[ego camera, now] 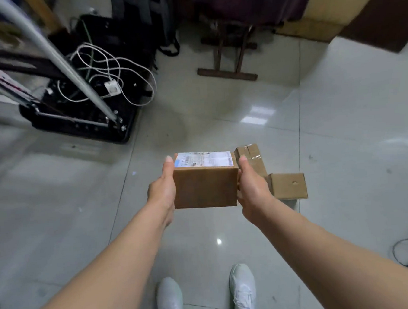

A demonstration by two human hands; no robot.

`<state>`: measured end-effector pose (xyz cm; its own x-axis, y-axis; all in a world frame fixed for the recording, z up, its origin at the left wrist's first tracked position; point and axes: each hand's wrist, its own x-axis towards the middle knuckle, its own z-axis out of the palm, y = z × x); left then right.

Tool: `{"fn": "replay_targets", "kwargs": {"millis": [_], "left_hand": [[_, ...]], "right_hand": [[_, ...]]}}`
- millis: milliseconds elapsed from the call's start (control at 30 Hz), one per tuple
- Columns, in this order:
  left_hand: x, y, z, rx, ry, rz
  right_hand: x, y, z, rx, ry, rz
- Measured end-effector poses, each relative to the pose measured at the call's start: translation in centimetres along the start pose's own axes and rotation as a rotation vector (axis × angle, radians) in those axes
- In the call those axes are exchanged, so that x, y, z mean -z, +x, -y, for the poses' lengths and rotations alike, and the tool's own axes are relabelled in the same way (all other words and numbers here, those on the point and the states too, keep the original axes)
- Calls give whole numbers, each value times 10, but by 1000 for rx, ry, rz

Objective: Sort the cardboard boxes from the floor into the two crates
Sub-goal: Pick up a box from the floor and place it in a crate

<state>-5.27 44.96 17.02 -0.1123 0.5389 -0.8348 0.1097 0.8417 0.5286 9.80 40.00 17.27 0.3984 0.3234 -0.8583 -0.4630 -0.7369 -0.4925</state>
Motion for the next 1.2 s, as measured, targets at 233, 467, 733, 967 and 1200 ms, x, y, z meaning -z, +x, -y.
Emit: {"fn": "replay_targets", "kwargs": {"millis": [233,467,733,967,1200], "left_hand": [[67,-171,-119,-190,-241,-75],[147,-318,-174,-453,-350,-165],[242,-418,-158,-594,-585,-353],[332,-435,-101,-489,-871,-559],[444,-429,-53,-380,-1039,-625]], "right_hand": [[4,-174,112,280,-63,103],[-7,-330,162,457,-108,333],[-57,-446,161,578,-239,637],[-133,-510,107,606,-421,886],[-228,-553,30,605,-626,949]]}}
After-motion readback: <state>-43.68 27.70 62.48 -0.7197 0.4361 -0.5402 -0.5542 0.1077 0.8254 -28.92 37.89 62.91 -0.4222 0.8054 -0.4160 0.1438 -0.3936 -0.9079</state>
